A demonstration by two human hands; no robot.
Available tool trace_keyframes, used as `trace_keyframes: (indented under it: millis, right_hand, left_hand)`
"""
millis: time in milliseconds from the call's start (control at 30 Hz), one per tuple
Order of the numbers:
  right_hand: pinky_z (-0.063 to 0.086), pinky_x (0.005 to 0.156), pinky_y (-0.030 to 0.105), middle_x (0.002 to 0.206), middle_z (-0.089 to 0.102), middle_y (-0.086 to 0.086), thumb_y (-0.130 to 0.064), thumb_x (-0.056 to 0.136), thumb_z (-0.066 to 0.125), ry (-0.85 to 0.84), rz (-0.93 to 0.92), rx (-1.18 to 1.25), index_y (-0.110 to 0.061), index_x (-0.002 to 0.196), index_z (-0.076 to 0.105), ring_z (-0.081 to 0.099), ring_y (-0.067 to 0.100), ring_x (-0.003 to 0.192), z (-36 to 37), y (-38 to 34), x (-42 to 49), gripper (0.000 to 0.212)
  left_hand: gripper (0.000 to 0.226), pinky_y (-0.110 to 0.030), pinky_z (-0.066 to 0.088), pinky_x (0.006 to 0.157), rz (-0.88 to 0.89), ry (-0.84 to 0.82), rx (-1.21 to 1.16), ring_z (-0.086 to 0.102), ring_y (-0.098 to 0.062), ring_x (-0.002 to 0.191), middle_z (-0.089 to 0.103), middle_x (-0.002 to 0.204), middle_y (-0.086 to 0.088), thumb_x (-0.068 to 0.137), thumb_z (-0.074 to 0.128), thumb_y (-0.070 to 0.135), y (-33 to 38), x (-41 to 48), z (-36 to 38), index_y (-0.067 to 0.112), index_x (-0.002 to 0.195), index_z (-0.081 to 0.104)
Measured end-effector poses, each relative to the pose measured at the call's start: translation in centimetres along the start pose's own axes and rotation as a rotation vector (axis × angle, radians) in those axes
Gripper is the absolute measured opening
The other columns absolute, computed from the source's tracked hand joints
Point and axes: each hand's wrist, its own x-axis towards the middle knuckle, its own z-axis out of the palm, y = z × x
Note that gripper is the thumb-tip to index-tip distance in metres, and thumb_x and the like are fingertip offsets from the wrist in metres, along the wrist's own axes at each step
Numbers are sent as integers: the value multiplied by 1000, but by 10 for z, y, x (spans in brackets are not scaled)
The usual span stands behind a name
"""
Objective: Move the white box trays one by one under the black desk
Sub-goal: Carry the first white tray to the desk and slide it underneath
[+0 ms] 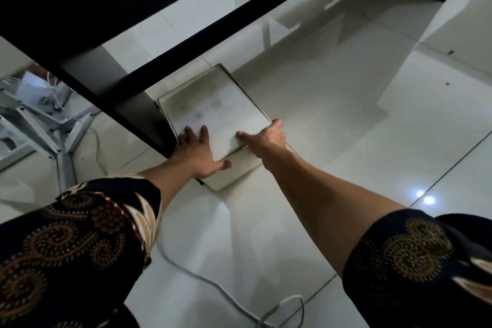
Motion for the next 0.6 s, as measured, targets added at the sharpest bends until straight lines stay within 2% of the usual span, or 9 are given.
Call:
trace_keyframes:
  millis: [100, 200, 333, 433, 533, 600]
  right_hand:
    - [51, 97, 48, 129, 49, 19, -47, 69, 87, -10, -4, 35, -15, 121, 33, 59, 37, 108, 17, -6, 0, 82]
    - [48, 100, 49, 133, 44, 19, -45, 70, 87, -3, -4, 52, -15, 126, 31, 57, 39, 112, 29, -12, 1, 84]
    - [49, 100, 50, 133, 44, 19, -46, 72, 86, -24, -10, 45, -16, 131, 30, 56, 39, 113, 35, -21, 8, 87]
    - [49, 98, 48, 134, 44, 19, -45, 74, 84, 9, -17, 38, -18, 136, 27, 57, 39, 113, 41, -25, 10, 88]
    - [49, 99, 45, 142, 38, 20, -44, 78, 81, 22, -38, 56, -24, 151, 12, 55, 41, 118, 47, -27, 9, 102]
    - [46, 98, 43, 146, 34, 20, -44, 81, 78, 18, -58, 55, -30, 155, 5, 53, 42, 121, 50, -27, 10, 105]
  left_hand:
    - [122, -47, 26, 115, -35, -22, 115, 18, -43, 147, -1, 161, -28, 77, 52, 78, 1, 6, -13, 9, 155, -11]
    - [120, -47, 33, 111, -54, -62, 176, 22, -41, 146, 2, 161, -30, 81, 60, 67, -1, 9, -21, 4, 154, -11]
    - [118, -47, 36, 109, -57, -74, 215, 28, -42, 144, -2, 160, -30, 84, 65, 56, -7, 11, -19, 5, 154, -15]
    - [113, -48, 33, 111, -58, -73, 193, 27, -43, 144, -4, 159, -32, 88, 64, 51, -7, 12, -19, 4, 153, -15]
    - [108, -49, 32, 111, -59, -56, 194, 23, -42, 146, -2, 159, -34, 91, 62, 46, -5, 13, -17, 1, 153, -14]
    - [102, -50, 32, 111, -61, -39, 196, 20, -42, 146, -1, 159, -34, 94, 59, 40, -5, 14, -14, 0, 153, -13]
